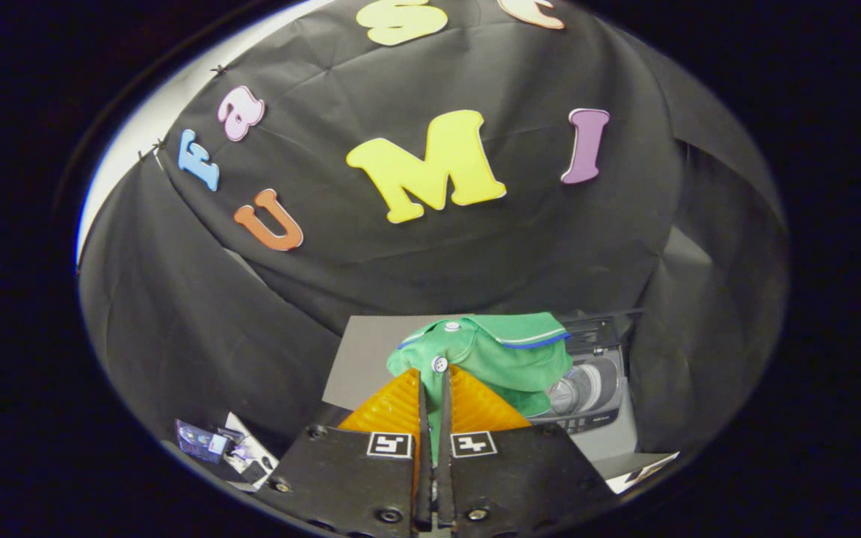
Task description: Put the clothes into the washing machine and then close the washing machine lid.
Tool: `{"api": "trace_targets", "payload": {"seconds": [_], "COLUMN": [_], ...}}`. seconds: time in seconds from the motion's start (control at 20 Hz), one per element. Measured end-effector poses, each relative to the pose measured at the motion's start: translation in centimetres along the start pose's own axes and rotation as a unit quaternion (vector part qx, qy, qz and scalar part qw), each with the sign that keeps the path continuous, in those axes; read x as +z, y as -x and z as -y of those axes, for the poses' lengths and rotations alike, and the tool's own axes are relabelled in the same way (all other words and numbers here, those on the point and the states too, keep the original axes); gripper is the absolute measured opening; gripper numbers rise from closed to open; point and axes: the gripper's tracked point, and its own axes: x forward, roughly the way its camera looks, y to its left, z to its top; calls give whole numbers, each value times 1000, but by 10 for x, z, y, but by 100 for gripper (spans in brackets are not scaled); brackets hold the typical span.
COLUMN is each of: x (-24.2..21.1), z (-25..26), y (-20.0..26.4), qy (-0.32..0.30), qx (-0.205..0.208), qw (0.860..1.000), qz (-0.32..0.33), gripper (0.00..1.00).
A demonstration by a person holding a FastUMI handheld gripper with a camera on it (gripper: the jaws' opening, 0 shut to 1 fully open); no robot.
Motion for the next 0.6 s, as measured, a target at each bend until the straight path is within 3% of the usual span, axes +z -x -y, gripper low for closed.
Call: {"api": "trace_targets", "payload": {"seconds": [0.3, 0.6], "x": [-19, -44], "z": [75, 142], "y": [-31, -92], "qy": [-11, 9], "qx": [-9, -8], "qw": [1000, 998], "qz": [-19, -56], "gripper": [6, 6]}}
